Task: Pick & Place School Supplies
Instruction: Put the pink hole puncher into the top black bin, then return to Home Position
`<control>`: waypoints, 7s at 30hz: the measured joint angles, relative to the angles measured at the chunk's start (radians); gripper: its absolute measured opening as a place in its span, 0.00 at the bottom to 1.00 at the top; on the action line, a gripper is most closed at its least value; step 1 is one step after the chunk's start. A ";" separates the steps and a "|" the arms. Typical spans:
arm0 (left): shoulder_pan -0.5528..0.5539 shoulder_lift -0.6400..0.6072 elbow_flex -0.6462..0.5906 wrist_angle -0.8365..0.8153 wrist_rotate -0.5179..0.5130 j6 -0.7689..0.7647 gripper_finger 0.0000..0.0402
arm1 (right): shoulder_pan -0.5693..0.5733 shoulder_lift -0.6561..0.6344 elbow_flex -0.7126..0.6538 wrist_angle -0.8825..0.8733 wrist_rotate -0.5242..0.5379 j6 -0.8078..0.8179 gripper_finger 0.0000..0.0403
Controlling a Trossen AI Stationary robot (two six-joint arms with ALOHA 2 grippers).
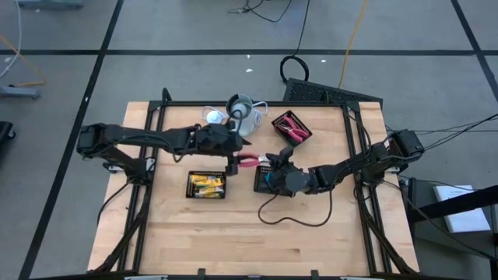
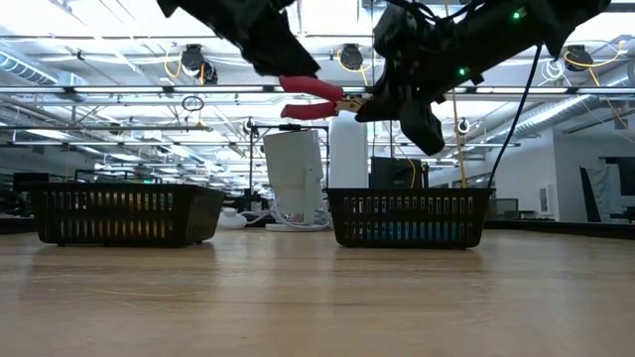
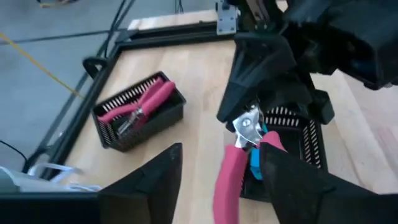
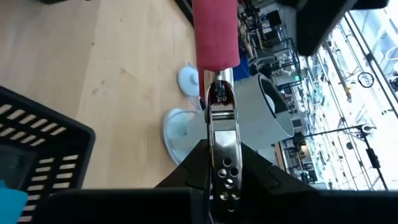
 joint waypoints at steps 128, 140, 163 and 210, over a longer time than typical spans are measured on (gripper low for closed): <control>-0.019 -1.133 -0.650 -0.002 -0.013 -0.060 0.58 | -0.162 -0.922 -0.345 -0.173 -0.763 0.675 0.43; -0.019 -1.290 -0.709 -0.068 -0.055 -0.181 0.58 | -0.096 -1.083 -0.597 0.004 -0.935 0.721 0.42; -0.019 -1.283 -0.710 -0.165 0.055 -0.245 0.58 | -0.069 -1.186 -0.778 0.163 -0.716 0.812 0.42; 0.025 -1.283 -0.710 -0.196 0.332 -0.261 0.58 | -0.071 -1.500 -0.775 -0.200 -1.175 1.055 0.42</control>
